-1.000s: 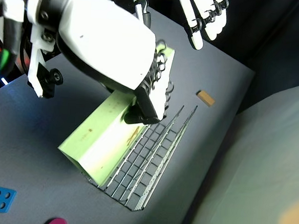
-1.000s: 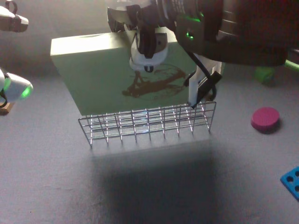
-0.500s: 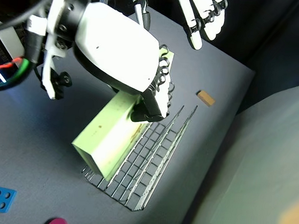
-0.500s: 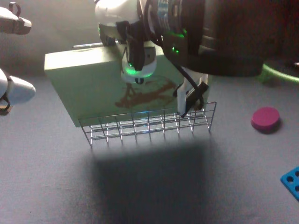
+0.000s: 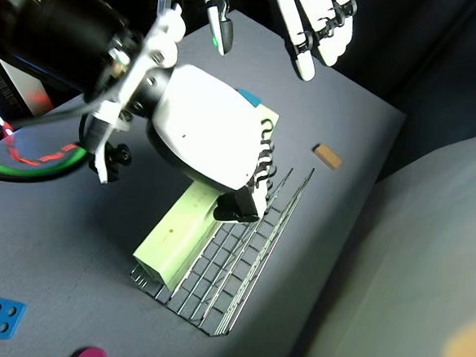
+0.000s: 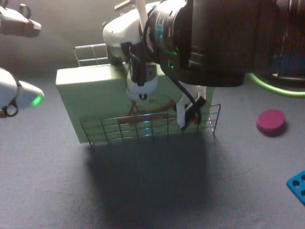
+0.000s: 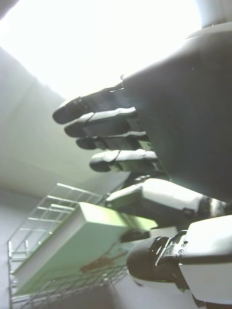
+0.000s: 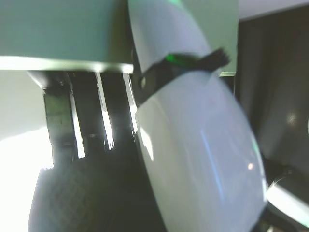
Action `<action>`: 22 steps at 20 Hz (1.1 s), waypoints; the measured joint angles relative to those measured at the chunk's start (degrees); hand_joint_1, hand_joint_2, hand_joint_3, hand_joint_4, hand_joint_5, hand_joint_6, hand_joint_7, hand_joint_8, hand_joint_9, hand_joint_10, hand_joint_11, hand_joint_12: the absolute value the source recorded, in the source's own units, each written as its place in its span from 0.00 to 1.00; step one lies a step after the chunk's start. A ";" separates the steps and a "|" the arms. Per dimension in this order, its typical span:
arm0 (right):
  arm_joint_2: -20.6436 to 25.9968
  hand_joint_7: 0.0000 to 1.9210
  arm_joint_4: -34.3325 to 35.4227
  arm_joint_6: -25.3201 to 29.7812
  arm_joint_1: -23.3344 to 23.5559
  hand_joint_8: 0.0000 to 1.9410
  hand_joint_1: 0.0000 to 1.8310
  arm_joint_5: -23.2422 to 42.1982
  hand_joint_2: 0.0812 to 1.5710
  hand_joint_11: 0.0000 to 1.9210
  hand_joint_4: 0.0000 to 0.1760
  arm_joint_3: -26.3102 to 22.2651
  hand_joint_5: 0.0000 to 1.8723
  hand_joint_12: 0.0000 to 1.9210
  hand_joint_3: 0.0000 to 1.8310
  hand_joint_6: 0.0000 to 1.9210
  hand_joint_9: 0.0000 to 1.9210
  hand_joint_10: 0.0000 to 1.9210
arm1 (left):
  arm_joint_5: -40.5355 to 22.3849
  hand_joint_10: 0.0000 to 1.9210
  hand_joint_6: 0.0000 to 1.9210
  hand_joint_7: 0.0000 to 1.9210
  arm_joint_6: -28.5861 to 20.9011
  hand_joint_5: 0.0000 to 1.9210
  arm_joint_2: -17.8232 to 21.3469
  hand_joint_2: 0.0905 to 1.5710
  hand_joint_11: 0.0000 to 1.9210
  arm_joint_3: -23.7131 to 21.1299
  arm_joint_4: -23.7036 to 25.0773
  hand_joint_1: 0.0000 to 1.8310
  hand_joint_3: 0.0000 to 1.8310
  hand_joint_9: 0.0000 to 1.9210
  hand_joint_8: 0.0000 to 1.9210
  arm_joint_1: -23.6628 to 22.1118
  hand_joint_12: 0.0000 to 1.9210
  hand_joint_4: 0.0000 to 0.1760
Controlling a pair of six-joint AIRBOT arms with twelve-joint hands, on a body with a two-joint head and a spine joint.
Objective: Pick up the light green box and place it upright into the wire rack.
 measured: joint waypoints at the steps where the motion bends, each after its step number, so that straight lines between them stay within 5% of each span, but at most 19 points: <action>1: -0.04 0.44 0.13 0.07 -0.22 0.66 0.72 0.15 0.75 0.36 0.00 0.33 0.40 0.83 0.00 0.59 0.40 0.80 | -0.20 0.00 0.00 0.08 -0.46 0.11 0.02 0.68 0.00 -0.13 0.00 0.25 0.00 0.08 0.00 0.31 0.27 0.45; 14: 0.26 0.41 -0.13 -1.16 -1.05 0.68 0.73 -0.22 0.78 0.30 0.00 1.05 0.34 0.85 0.00 0.67 0.35 0.85 | -0.81 0.00 0.00 0.08 -6.16 0.11 -3.30 0.68 0.00 -2.03 1.97 0.26 0.00 0.08 0.00 3.26 0.29 0.45; 16: 0.35 0.37 -0.31 -1.16 -1.05 0.77 0.62 -0.26 0.80 0.24 0.00 1.05 0.36 0.87 0.00 0.72 0.24 0.68 | -0.72 0.00 0.00 0.08 -6.27 0.11 -3.91 0.68 0.00 -2.29 1.99 0.26 0.00 0.08 0.00 3.26 0.28 0.44; 17: 0.39 0.27 -0.31 -1.14 -1.05 0.54 0.59 -0.26 0.81 0.21 0.00 1.05 0.35 0.88 0.00 0.75 0.20 0.64 | -0.52 0.00 0.00 0.08 -7.02 0.11 -4.04 0.68 0.00 -2.54 2.19 0.26 0.00 0.08 0.00 3.26 0.28 0.44; 19: 0.50 0.28 -0.37 -1.16 -1.25 0.34 0.57 -0.24 0.81 0.19 0.00 1.05 0.35 0.86 0.00 0.76 0.17 0.55 | -0.66 0.00 0.00 0.08 -7.69 0.11 -4.04 0.68 0.00 -2.71 2.99 0.26 0.00 0.08 0.00 3.74 0.26 0.44; 20: 0.61 0.28 -0.37 -1.16 -1.31 0.28 0.55 -0.17 0.78 0.17 0.00 0.98 0.28 0.85 0.00 0.44 0.17 0.50 | -0.24 0.00 0.00 0.08 -7.67 0.11 -4.02 0.68 0.00 -2.71 3.04 0.26 0.00 0.08 0.00 3.87 0.26 0.44; 22: 0.85 0.29 -0.39 -1.60 -1.40 0.14 0.52 -0.22 0.76 0.14 0.00 0.79 0.30 0.81 0.00 0.17 0.17 0.41 | -0.02 0.00 0.00 0.08 -7.72 0.11 -4.02 0.68 0.00 -2.89 3.13 0.26 0.00 0.08 0.00 3.98 0.26 0.44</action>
